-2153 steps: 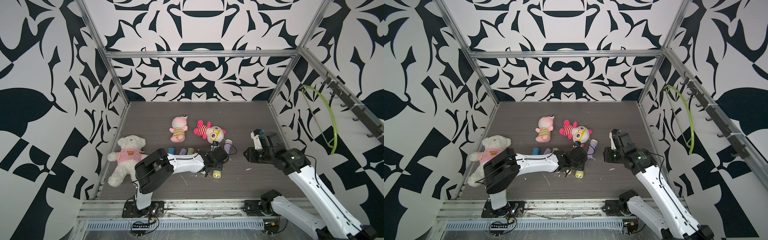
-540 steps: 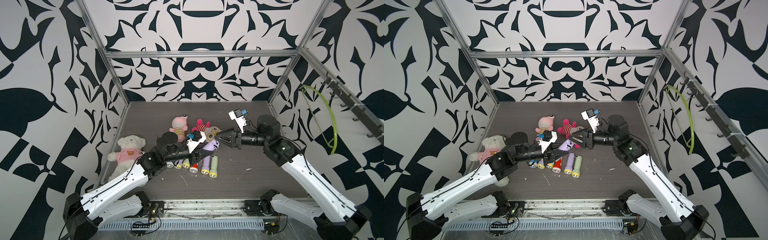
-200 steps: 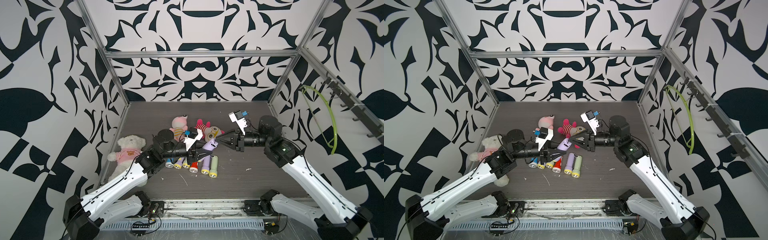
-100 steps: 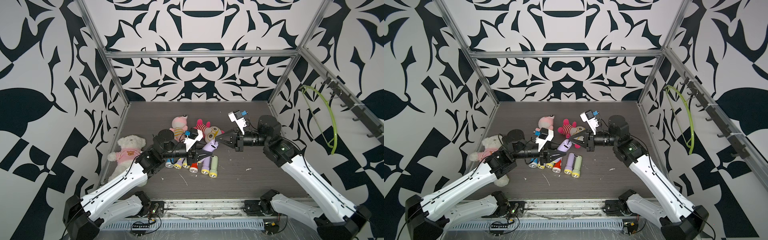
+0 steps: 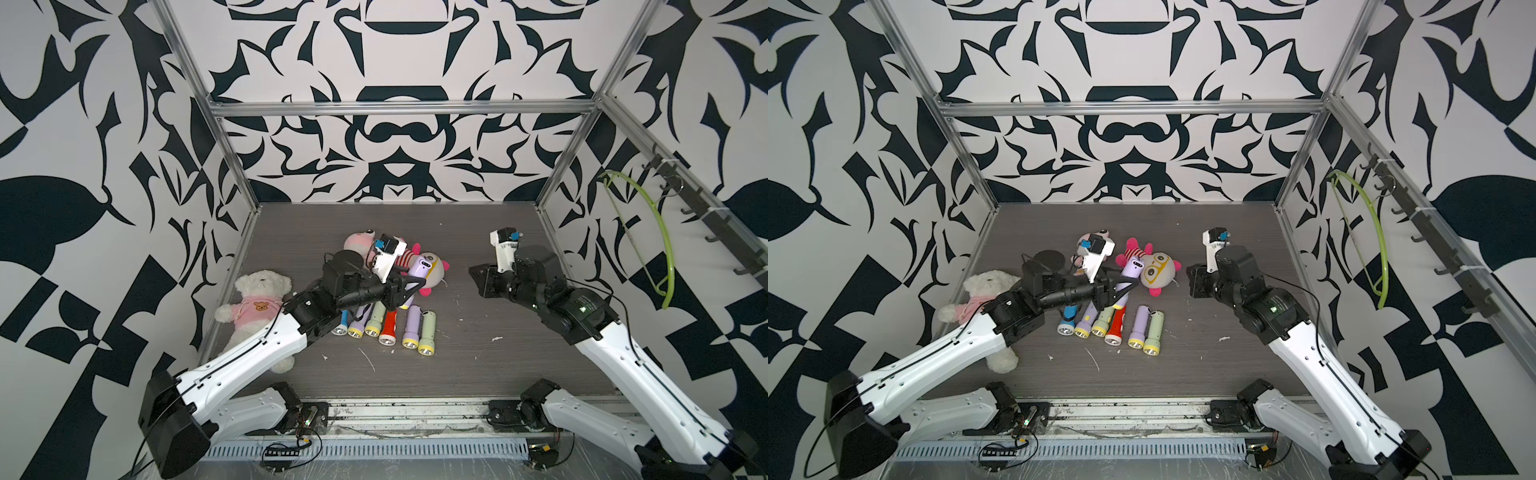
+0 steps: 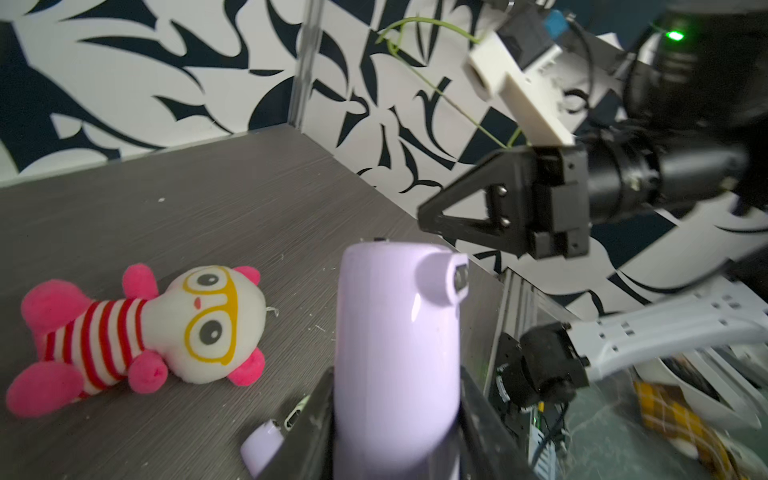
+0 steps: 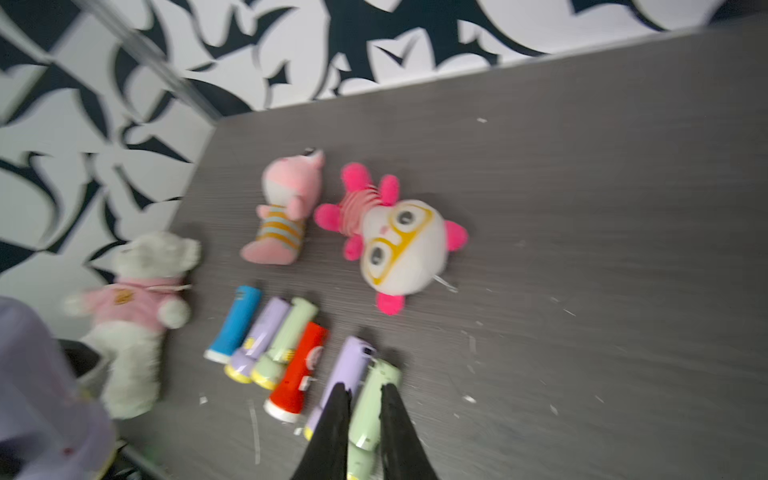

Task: Close the plug at the bottom of the flashlight
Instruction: Place the flashlight at the center of the board.

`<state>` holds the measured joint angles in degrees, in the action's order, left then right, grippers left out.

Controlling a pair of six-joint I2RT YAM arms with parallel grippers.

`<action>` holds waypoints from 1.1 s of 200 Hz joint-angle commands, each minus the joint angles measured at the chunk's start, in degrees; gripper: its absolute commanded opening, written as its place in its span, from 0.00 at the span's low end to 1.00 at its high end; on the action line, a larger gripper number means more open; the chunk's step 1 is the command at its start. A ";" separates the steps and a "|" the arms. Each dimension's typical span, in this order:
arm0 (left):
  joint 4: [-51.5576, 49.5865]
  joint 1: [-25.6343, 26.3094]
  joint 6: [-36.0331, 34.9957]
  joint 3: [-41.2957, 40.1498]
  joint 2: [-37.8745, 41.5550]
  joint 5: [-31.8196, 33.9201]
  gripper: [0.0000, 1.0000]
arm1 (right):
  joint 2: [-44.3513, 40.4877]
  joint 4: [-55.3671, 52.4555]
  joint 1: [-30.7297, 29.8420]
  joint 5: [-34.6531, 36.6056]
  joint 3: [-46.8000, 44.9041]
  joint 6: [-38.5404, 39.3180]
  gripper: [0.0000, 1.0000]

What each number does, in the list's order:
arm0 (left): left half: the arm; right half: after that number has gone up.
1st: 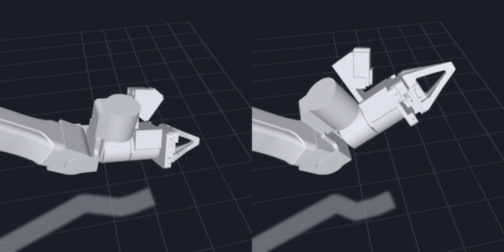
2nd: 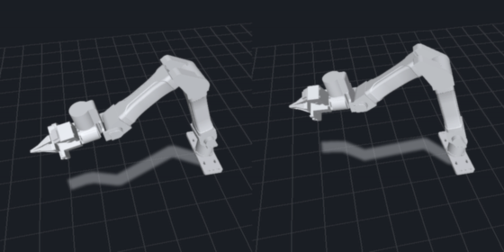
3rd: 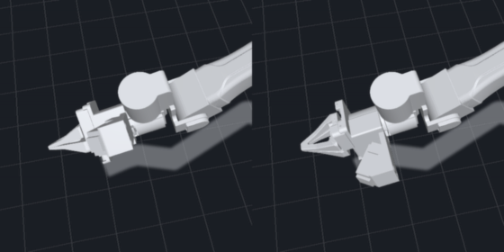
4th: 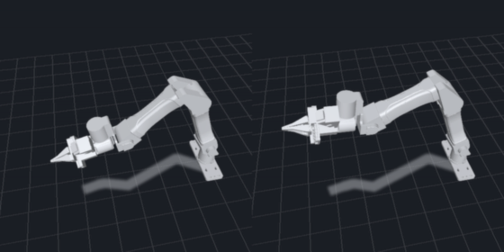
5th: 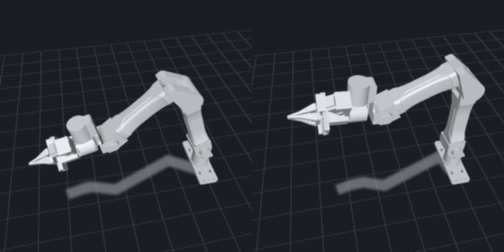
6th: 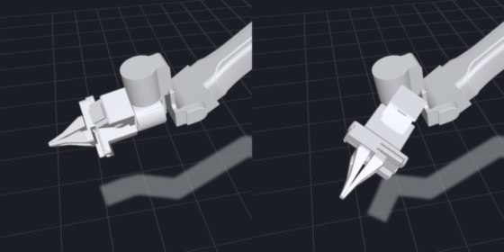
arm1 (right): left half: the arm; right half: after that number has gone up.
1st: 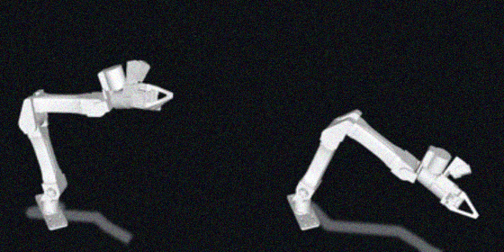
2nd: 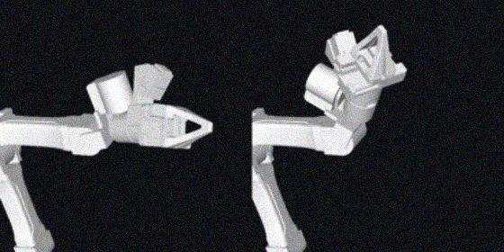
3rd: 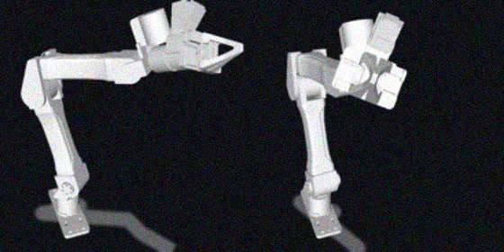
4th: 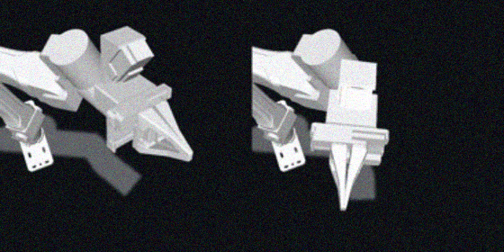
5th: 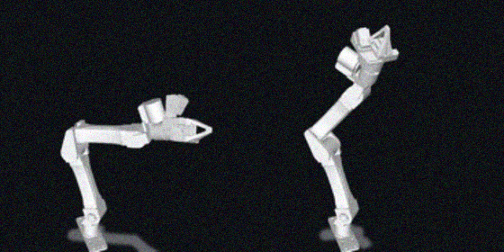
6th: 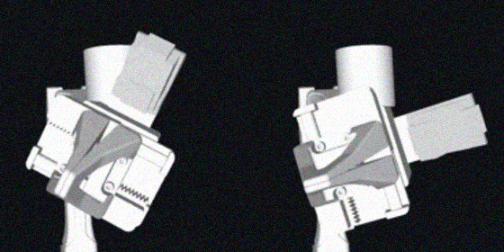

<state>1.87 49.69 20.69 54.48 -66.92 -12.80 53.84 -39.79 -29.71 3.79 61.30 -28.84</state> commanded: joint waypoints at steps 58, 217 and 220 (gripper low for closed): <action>-6.08 13.68 19.64 14.08 -25.04 23.56 0.24 | -11.02 -9.98 -0.09 18.47 -7.67 -6.55 0.26; -6.73 18.66 31.64 21.89 -49.03 26.24 0.42 | -16.14 -11.98 -0.06 17.83 -11.41 -7.33 0.29; -6.75 18.68 31.80 21.99 -49.32 26.22 0.42 | -16.06 -11.98 -0.08 17.90 -11.46 -7.42 0.29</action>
<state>-4.40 67.81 50.46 74.46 -114.02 12.43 37.21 -51.90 -29.71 20.40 50.26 -35.24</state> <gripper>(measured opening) 0.419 0.288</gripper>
